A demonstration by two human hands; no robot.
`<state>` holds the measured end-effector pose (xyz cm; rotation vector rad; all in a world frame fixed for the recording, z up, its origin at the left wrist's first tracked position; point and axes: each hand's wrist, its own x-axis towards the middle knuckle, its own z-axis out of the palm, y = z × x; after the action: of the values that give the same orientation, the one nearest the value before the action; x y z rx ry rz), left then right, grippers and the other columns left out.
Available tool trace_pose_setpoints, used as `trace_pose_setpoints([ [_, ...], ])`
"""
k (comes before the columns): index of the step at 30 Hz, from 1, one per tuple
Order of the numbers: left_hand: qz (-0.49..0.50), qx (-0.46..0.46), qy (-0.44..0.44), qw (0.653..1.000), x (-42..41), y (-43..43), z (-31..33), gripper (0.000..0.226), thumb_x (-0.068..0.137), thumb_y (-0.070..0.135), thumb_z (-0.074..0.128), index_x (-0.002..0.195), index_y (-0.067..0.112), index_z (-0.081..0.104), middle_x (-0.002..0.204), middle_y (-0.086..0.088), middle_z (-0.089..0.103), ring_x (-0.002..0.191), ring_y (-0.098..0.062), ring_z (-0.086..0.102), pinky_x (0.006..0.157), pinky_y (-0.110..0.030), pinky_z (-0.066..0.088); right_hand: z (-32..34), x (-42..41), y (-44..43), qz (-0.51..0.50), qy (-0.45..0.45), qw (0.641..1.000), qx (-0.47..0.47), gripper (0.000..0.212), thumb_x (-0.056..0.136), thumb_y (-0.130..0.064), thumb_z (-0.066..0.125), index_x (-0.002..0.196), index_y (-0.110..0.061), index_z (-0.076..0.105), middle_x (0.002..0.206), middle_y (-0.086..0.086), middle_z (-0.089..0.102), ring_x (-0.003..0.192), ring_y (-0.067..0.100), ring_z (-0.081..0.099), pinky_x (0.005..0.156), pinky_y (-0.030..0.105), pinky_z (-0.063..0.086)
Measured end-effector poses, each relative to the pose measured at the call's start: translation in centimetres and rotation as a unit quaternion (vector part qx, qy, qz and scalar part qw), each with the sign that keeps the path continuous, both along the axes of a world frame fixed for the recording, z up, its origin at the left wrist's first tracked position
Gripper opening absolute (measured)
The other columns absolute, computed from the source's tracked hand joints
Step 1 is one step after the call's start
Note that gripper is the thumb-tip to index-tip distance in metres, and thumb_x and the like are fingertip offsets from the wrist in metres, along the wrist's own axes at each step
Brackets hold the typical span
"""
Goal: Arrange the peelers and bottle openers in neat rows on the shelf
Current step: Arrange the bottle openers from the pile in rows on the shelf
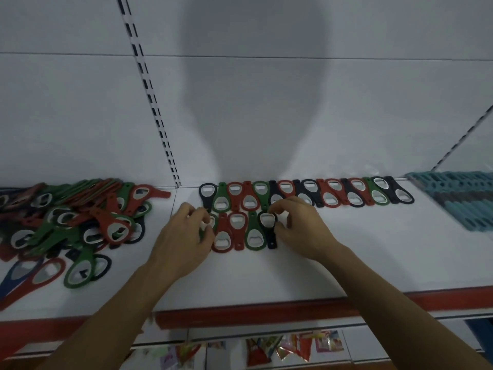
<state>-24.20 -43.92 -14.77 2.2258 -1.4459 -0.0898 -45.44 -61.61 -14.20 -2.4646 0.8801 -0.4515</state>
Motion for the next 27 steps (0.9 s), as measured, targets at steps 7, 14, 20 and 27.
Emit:
trace_pose_setpoints([
  [7, -0.053, -0.014, 0.039, 0.998, -0.5, 0.2, -0.4, 0.019, 0.097, 0.030, 0.057, 0.114, 0.022, 0.060, 0.114, 0.010, 0.048, 0.095, -0.009, 0.057, 0.081, -0.029, 0.052, -0.2, 1.6, 0.4, -0.044, -0.002, 0.999, 0.025, 0.014, 0.094, -0.018, 0.068, 0.108, -0.016, 0.068, 0.100, -0.002, 0.069, 0.078, 0.002, 0.061, 0.063, 0.006, 0.042],
  [14, -0.051, -0.026, 0.001, 0.998, 2.3, 1.8, 0.4, 0.020, 0.098, 0.032, 0.056, 0.116, 0.023, 0.060, 0.113, 0.010, 0.049, 0.069, -0.007, 0.049, 0.068, -0.025, 0.044, 1.0, 3.1, 1.1, -0.046, -0.010, 0.998, -0.042, 0.015, 0.090, -0.016, 0.070, 0.105, -0.019, 0.068, 0.094, -0.005, 0.065, 0.078, 0.009, 0.061, 0.070, 0.023, 0.056],
  [20, 0.008, -0.024, -0.076, 0.997, 8.8, 6.8, 2.2, 0.023, 0.095, 0.027, 0.062, 0.115, 0.016, 0.065, 0.113, 0.001, 0.055, 0.097, -0.020, 0.055, 0.079, -0.045, 0.053, 2.9, 10.9, 5.1, 0.073, -0.015, 0.995, -0.062, 0.014, 0.089, -0.022, 0.066, 0.103, -0.026, 0.065, 0.090, -0.013, 0.058, 0.076, 0.001, 0.052, 0.070, 0.016, 0.042],
  [27, 0.152, 0.072, -0.097, 0.981, 18.8, 16.4, 2.7, 0.056, 0.089, 0.058, 0.041, 0.135, 0.027, 0.050, 0.134, 0.000, 0.044, 0.122, -0.029, 0.045, 0.093, -0.049, 0.046, 3.9, 23.9, 10.8, 0.266, 0.052, 0.961, -0.046, 0.050, 0.089, -0.031, 0.069, 0.136, -0.024, 0.053, 0.134, 0.003, 0.051, 0.122, 0.023, 0.050, 0.102, 0.032, 0.044],
])
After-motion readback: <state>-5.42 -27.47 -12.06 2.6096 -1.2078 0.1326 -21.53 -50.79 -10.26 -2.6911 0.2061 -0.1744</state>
